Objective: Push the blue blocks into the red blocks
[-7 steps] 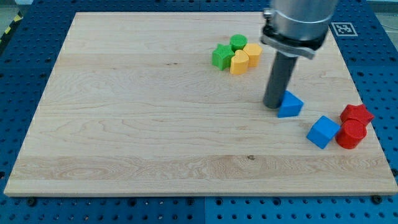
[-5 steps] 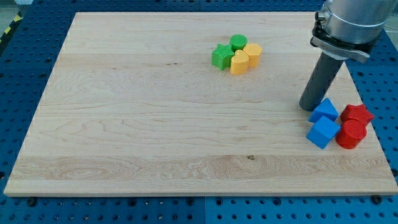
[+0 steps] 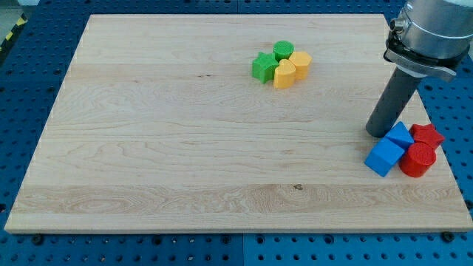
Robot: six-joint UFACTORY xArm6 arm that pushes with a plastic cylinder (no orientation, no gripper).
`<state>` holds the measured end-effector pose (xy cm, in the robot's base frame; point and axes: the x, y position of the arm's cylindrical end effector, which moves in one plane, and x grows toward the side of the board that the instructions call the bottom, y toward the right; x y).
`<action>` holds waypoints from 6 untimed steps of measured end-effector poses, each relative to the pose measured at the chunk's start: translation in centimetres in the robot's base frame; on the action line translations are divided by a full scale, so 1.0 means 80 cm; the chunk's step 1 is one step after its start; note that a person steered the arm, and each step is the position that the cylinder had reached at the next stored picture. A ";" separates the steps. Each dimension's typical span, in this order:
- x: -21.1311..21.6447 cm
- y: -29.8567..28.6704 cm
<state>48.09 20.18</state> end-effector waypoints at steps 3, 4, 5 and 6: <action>0.032 -0.122; 0.074 -0.118; 0.089 -0.092; 0.089 -0.062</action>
<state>55.19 15.23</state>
